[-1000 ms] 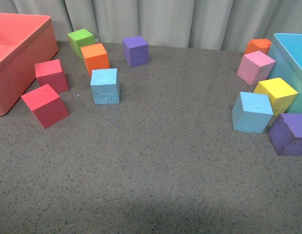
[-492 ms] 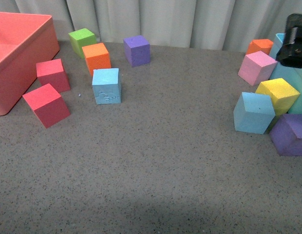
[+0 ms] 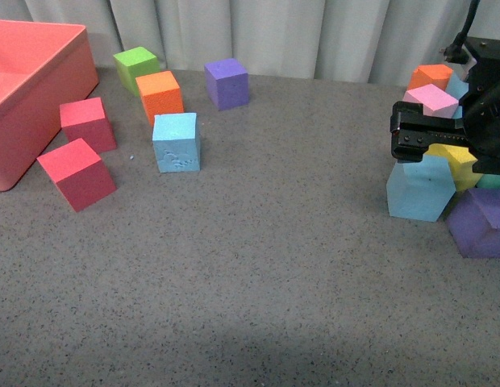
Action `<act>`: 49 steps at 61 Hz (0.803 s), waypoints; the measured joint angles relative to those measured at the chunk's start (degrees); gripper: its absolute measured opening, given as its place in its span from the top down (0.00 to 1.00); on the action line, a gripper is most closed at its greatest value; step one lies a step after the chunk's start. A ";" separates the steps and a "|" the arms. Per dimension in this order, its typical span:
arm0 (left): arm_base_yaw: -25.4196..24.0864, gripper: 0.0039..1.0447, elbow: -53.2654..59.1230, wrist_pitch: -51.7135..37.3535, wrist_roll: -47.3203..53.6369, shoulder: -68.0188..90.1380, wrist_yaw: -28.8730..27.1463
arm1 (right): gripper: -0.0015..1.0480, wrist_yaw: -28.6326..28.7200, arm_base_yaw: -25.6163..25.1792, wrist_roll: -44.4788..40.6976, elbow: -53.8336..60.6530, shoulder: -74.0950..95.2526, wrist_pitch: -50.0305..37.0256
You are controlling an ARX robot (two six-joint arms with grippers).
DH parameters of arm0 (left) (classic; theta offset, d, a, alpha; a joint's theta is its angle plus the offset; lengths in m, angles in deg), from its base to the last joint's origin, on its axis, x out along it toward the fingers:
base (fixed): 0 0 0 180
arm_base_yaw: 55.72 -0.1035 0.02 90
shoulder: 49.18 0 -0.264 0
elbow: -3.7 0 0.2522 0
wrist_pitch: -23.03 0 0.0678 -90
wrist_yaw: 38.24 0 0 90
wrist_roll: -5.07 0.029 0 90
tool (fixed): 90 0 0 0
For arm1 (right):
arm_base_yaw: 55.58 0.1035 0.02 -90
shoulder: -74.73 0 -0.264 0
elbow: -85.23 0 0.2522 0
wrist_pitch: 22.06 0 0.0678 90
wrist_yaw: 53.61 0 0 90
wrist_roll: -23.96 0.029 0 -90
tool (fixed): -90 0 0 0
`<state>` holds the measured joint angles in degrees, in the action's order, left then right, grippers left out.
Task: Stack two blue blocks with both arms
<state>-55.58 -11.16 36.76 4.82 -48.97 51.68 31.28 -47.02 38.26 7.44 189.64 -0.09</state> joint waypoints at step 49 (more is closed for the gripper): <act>0.00 0.06 0.00 0.00 0.02 0.00 0.00 | 0.09 -0.81 0.68 0.42 -9.60 11.56 3.23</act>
<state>-55.58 -11.16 36.76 4.84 -48.97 51.68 30.48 -46.34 38.68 -2.15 201.20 3.14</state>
